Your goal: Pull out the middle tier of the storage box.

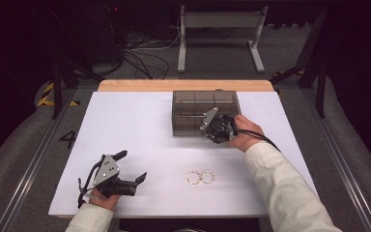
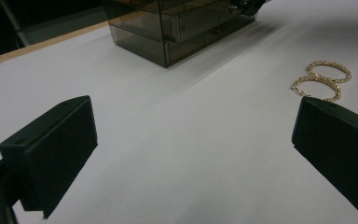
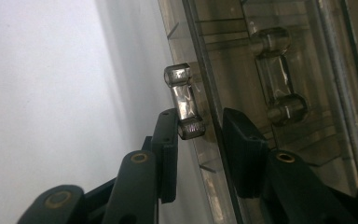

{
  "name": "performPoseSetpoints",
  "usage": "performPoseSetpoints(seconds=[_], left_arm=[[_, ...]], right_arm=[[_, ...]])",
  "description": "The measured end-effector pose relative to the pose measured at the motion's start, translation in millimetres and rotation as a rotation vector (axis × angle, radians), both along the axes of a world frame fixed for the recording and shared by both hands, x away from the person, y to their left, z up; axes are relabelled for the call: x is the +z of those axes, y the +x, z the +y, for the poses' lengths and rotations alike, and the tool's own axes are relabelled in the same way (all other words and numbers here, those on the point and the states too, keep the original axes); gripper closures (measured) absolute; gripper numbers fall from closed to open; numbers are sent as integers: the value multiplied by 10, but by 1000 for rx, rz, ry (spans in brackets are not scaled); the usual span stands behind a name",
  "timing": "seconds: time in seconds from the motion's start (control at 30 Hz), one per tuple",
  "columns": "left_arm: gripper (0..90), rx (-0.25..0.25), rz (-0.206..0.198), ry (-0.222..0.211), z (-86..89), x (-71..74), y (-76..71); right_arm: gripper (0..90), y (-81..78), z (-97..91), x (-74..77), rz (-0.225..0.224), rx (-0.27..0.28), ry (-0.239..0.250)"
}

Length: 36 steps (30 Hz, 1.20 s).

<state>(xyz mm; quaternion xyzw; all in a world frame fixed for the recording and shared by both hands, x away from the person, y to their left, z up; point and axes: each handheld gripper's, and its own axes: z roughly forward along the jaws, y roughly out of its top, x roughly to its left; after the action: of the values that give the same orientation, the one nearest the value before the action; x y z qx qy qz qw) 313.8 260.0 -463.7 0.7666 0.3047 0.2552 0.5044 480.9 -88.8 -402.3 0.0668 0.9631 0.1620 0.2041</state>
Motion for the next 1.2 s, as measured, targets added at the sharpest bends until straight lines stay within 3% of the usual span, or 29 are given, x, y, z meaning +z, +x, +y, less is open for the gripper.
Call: performPoseSetpoints(seconds=[0.23, 0.47, 0.73, 1.2], left_arm=[[7, 0, 0, 1, -1, 0, 0], [7, 1, -1, 3, -2, 0, 0], [7, 1, 0, 3, -3, 0, 0], [7, 2, -1, 4, -4, 0, -1]], right_arm=[[680, -85, -13, 54, 11, 15, 11], [687, -214, -10, 76, 19, 35, -10], [690, -291, -21, 81, 27, 39, -6], [698, -357, -20, 35, 55, 54, -39]])
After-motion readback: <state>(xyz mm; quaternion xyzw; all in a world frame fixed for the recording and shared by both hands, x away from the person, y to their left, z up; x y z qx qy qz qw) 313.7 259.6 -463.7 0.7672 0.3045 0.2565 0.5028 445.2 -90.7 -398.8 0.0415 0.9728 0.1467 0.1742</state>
